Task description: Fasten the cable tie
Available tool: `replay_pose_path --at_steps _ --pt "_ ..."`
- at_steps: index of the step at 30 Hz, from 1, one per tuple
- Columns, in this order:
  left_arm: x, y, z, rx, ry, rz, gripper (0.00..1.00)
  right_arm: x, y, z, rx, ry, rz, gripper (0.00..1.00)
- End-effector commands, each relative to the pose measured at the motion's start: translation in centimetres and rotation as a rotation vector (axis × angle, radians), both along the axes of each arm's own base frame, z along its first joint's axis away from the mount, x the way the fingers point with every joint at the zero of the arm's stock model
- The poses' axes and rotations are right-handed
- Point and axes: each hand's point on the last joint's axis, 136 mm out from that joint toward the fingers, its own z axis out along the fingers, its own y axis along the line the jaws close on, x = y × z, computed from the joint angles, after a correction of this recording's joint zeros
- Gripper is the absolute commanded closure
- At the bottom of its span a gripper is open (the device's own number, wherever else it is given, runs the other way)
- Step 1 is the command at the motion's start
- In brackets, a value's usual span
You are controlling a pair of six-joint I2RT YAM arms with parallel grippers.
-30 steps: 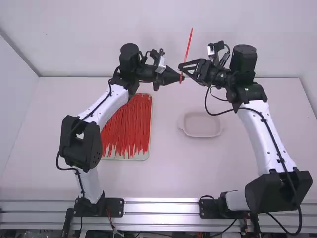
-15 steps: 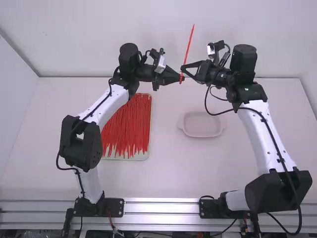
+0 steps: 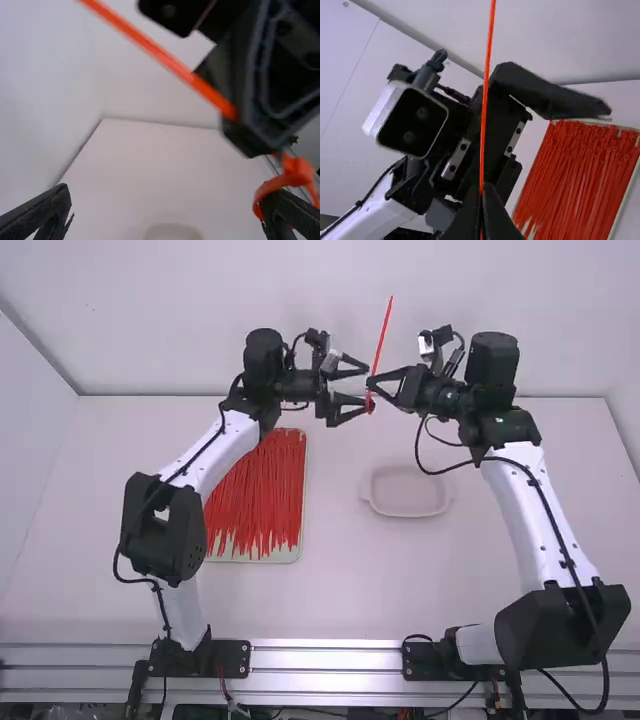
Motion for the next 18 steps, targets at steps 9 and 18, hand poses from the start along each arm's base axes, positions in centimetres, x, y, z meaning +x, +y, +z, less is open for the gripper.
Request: replay_pose_path --at_steps 9,18 --pt "3.0 5.4 -4.0 0.053 0.354 0.170 0.01 -1.0 -2.8 -2.4 -0.125 -0.015 0.003 1.00" --pt "1.2 8.9 -8.6 0.168 0.613 0.228 0.01 -2.0 -5.0 -7.5 -0.344 0.093 -0.060 1.00"
